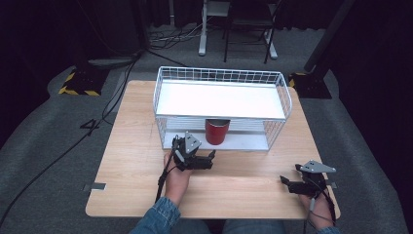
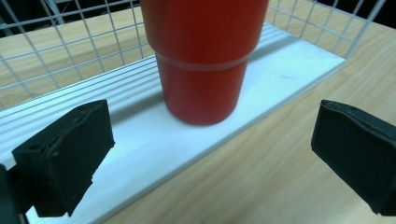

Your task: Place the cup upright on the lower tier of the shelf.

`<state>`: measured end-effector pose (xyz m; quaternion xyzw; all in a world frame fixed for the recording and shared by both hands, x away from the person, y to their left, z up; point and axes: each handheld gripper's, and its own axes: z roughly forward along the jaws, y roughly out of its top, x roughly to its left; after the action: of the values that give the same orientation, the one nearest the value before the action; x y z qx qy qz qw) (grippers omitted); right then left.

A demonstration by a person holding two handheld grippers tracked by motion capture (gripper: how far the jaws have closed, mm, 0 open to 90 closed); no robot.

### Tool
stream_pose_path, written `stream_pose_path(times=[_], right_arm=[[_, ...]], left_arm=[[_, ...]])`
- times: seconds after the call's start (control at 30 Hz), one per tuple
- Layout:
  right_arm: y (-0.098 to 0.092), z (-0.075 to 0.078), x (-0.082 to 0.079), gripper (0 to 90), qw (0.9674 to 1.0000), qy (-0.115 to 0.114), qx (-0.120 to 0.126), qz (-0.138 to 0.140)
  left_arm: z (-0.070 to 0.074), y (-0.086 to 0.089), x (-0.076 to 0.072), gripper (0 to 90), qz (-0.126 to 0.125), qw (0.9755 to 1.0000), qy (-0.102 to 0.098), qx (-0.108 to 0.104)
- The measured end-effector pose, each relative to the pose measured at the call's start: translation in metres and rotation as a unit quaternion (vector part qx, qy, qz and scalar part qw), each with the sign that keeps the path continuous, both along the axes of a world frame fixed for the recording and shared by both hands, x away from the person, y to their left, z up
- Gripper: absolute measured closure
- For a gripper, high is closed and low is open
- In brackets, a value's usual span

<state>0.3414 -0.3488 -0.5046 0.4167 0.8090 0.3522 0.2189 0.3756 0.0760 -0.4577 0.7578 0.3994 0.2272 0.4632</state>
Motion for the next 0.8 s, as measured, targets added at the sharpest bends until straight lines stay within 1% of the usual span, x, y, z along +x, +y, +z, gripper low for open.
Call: stream_pose_path(times=[0.03,0.07,0.2,0.23,0.33,0.4,0.43,0.5,0.53,0.57,0.7,0.73,0.8], right_arm=[[0.0,0.0,0.0,18.4,1.0,0.0,0.0,0.0],[0.0,0.0,0.0,18.5,1.0,0.0,0.0,-0.001],[0.0,0.0,0.0,18.4,1.0,0.004,0.002,-0.003],[0.0,0.0,0.0,18.4,1.0,0.004,0.002,-0.003],[0.0,0.0,0.001,18.4,1.0,0.005,0.003,-0.003],[0.0,0.0,0.001,18.4,1.0,0.005,0.004,-0.003],[0.0,0.0,0.001,18.4,1.0,0.005,0.003,-0.002],[0.001,0.0,0.001,18.4,1.0,0.005,0.003,-0.002],[0.001,0.0,0.001,18.4,1.0,0.005,0.003,-0.002],[0.001,0.0,0.001,18.4,1.0,0.005,0.003,-0.002],[0.001,0.0,0.0,18.4,1.0,-0.001,-0.002,0.0],[0.001,0.0,0.0,18.4,1.0,-0.001,-0.002,0.0],[0.002,0.0,-0.001,18.4,1.0,-0.005,-0.006,0.002]], left_arm=[[0.0,0.0,0.0,0.0,0.0,1.0,0.0,0.0],[0.002,0.004,-0.004,0.0,-0.005,1.0,0.0,0.001],[0.01,0.014,-0.019,0.0,-0.011,0.9999,-0.006,-0.002],[0.01,0.014,-0.019,0.0,-0.011,0.9999,-0.006,-0.002],[0.018,0.024,-0.03,0.0,-0.016,0.9997,-0.018,0.009],[0.02,0.027,-0.032,0.0,-0.016,0.9997,-0.018,0.007],[0.023,0.032,-0.036,0.0,-0.02,0.9996,-0.018,0.003],[0.026,0.037,-0.04,0.0,-0.022,0.9996,-0.02,0.001],[0.026,0.037,-0.04,0.0,-0.022,0.9996,-0.02,0.001],[0.027,0.041,-0.043,0.0,-0.024,0.9995,-0.022,-0.002],[0.029,0.057,-0.051,0.0,-0.03,0.9993,-0.02,0.005],[0.029,0.057,-0.051,0.0,-0.03,0.9993,-0.02,0.005],[0.029,0.067,-0.055,0.0,-0.032,0.9993,-0.018,-0.002]])
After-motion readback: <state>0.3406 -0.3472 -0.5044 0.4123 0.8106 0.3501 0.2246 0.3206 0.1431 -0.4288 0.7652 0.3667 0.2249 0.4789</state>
